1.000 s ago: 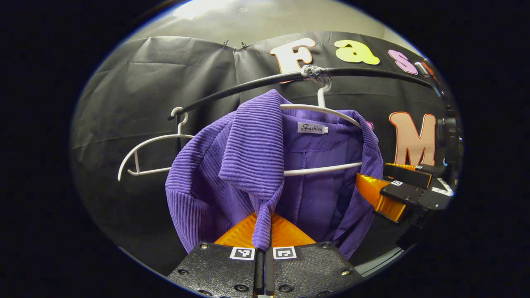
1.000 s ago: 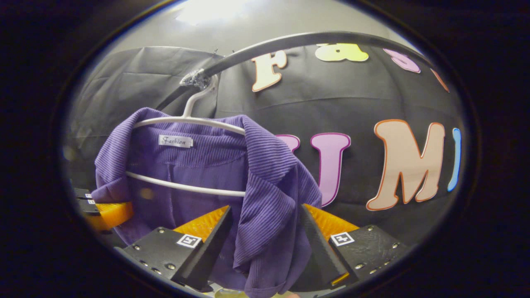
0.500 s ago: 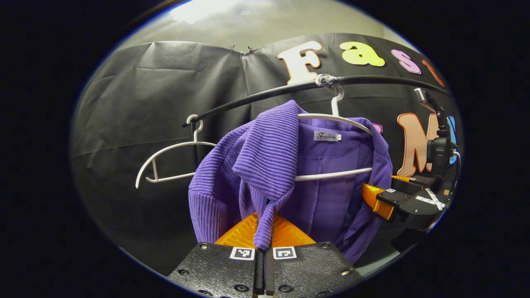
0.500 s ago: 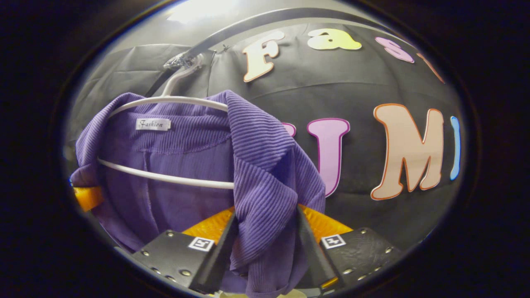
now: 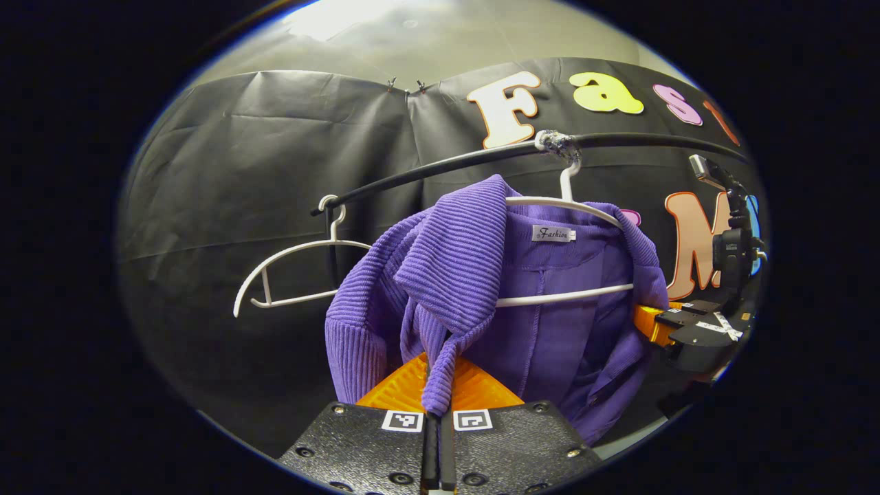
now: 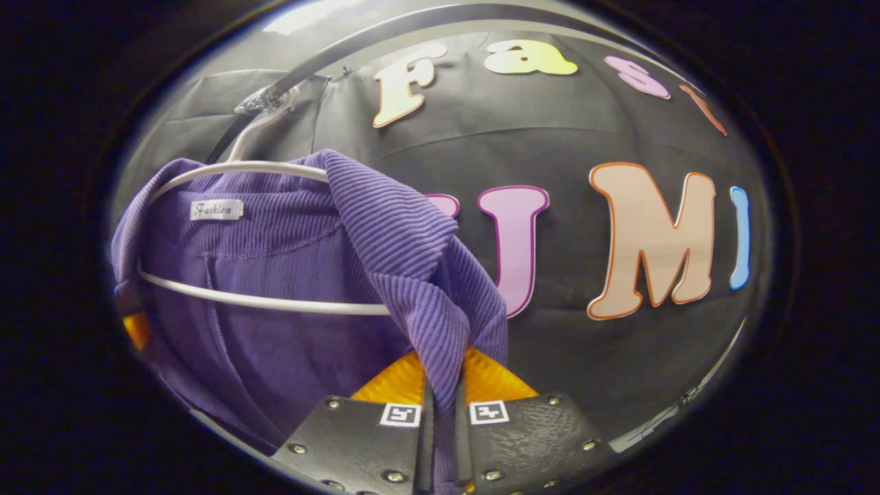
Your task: Grasp the clothes on the hanger with both hands and then place them into the laundry hamper below.
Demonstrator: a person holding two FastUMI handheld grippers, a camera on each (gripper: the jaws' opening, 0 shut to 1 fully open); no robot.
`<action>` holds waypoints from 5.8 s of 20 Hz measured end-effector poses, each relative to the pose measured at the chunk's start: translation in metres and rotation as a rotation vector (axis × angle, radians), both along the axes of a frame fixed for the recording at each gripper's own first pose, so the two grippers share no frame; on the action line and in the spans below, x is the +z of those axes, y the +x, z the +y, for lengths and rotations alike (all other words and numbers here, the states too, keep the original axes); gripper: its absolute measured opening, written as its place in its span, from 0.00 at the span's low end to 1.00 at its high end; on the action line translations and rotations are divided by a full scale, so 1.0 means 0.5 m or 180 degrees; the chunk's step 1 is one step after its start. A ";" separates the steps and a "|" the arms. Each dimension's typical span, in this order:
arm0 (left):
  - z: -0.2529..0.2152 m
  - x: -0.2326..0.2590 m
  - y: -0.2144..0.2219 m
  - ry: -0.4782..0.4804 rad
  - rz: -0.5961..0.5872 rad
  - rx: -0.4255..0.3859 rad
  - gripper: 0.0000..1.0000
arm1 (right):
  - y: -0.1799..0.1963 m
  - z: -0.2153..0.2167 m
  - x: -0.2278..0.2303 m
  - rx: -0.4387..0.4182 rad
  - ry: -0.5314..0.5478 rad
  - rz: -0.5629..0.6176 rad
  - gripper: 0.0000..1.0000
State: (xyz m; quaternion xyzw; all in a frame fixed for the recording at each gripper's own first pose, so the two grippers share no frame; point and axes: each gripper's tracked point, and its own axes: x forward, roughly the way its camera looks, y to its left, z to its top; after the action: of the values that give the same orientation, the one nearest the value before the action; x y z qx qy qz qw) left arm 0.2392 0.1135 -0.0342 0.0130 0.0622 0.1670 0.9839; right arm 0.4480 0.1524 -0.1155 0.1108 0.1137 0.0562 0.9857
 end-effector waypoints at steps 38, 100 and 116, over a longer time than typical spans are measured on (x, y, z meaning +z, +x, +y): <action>0.287 0.231 -0.058 0.0433 -0.0679 0.0767 0.02 | 0.045 -0.101 0.206 -0.0178 0.0207 -0.0580 0.04; 0.016 -0.149 0.058 -0.0151 0.0172 -0.0324 0.02 | 0.006 -0.237 -0.145 -0.0681 -0.0224 0.0392 0.04; -0.192 -0.220 0.120 -0.0706 0.0431 -0.1126 0.02 | -0.072 0.005 -0.152 0.0464 0.0000 0.0485 0.04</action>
State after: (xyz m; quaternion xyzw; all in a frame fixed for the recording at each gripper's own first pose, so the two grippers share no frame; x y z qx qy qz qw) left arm 0.2992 0.0174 -0.1442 -0.0734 0.1429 -0.0174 0.9869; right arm 0.4118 0.1547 -0.1916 0.1062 0.1961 0.1192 0.9675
